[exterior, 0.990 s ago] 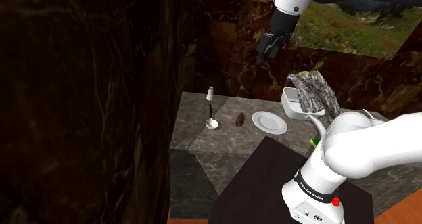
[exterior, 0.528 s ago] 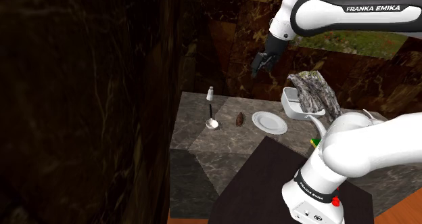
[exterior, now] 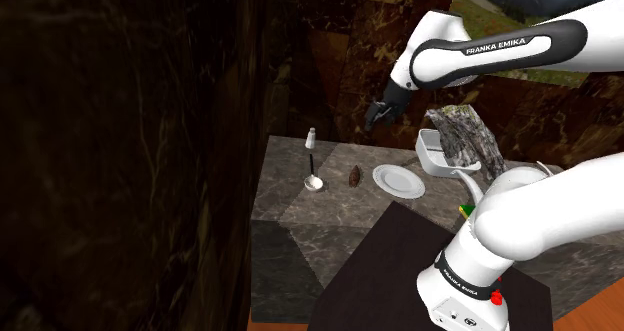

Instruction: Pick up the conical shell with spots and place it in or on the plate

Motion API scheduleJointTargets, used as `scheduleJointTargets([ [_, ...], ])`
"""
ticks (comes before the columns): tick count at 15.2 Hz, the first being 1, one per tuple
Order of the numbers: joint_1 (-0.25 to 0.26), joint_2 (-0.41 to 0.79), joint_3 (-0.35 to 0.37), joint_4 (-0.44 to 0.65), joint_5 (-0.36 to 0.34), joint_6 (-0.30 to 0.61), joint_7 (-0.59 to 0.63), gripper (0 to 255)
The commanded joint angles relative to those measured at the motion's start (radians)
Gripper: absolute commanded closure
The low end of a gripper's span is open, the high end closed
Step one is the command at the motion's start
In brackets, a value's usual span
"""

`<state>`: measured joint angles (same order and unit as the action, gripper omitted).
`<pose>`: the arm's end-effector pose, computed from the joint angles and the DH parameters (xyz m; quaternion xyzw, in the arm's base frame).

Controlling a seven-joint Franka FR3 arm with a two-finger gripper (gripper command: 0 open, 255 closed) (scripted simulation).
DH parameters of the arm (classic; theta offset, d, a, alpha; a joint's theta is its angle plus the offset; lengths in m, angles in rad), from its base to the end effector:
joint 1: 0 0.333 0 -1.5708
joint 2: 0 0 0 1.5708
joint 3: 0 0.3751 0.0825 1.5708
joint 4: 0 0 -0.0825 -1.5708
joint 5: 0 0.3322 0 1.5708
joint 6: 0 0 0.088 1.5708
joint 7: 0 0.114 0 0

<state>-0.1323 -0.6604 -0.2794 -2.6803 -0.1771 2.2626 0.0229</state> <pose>0.2562 -0.1338 0.5119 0.9822 -0.1483 0.1150 0.0088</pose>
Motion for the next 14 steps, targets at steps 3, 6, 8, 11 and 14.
scheduleJointTargets([
  [3,-0.005,0.116,-0.084,-0.037,0.013,0.178,-0.037,0],
  [6,0.016,0.227,-0.157,-0.045,0.054,0.310,-0.082,0],
  [8,0.049,0.308,-0.216,-0.042,0.107,0.395,-0.130,0],
  [11,0.146,0.440,-0.331,-0.023,0.263,0.513,-0.256,0],
  [14,0.327,0.598,-0.488,0.027,0.623,0.588,-0.533,0],
])
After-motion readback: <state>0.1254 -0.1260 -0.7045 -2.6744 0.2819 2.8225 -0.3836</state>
